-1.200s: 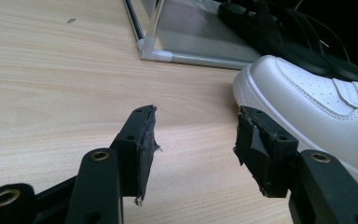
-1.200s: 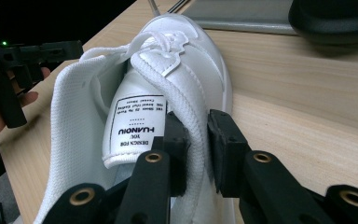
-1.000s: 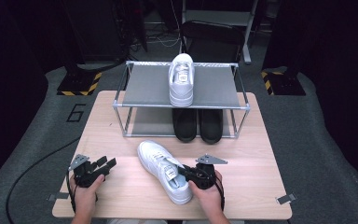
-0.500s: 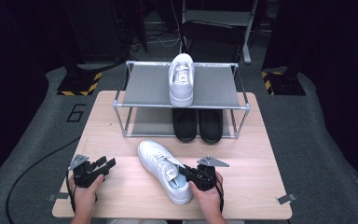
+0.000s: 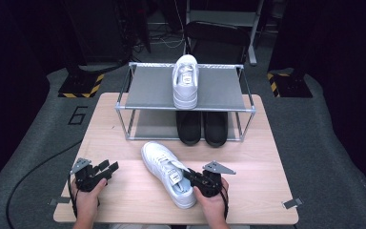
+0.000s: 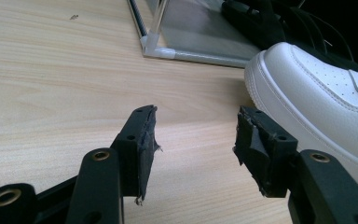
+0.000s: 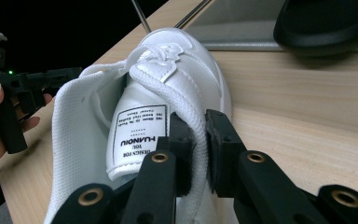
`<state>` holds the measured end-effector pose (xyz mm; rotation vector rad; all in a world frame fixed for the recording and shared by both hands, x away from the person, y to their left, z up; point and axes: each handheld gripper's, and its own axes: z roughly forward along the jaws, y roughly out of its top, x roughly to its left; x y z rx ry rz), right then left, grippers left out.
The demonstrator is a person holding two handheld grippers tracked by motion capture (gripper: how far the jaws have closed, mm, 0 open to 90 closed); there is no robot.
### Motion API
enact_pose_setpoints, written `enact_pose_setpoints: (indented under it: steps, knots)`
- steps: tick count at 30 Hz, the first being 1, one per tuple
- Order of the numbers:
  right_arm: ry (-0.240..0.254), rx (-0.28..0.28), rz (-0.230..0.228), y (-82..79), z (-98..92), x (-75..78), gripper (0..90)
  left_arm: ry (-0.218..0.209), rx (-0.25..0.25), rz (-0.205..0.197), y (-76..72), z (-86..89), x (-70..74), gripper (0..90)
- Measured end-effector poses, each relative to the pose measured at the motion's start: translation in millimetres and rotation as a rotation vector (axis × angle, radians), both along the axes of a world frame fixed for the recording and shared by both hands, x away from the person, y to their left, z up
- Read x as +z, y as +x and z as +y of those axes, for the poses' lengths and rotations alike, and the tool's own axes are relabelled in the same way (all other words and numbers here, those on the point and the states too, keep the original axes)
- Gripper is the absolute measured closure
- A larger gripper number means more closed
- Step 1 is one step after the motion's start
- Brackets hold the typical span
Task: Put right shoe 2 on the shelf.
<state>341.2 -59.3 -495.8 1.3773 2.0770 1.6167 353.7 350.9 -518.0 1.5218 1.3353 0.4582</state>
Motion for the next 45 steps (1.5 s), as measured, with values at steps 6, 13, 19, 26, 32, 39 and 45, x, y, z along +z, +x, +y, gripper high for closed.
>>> enact_pose_setpoints:
  steps: [6,13,19,26,32,39,45]
  knots:
    - [0.028,-0.01,-0.027,-4.0,-1.8,7.9,81.4,0.002,0.0,0.003,0.2,-0.4,-0.4,47.3]
    - [0.063,-0.03,-0.066,-11.0,-5.7,20.6,81.3,0.012,-0.006,-0.001,0.4,-0.8,-0.6,47.3]
    - [0.076,-0.047,-0.113,-13.1,-9.9,33.2,81.3,0.004,0.0,0.0,0.3,-0.8,-0.7,47.2]
    - [0.093,-0.057,-0.167,-16.8,-15.5,49.3,81.3,0.005,0.0,0.001,0.2,-0.8,-0.6,47.3]
    - [0.111,-0.064,-0.197,-22.2,-20.7,64.6,81.3,0.008,0.001,-0.001,0.5,-0.8,-0.8,47.2]
    - [0.136,-0.065,-0.237,-26.0,-28.5,83.7,81.2,0.005,0.004,0.003,0.1,-0.6,-0.7,47.2]
    - [0.151,-0.069,-0.26,-27.8,-35.9,98.0,81.2,0.006,0.005,0.005,0.3,0.3,-1.0,47.2]
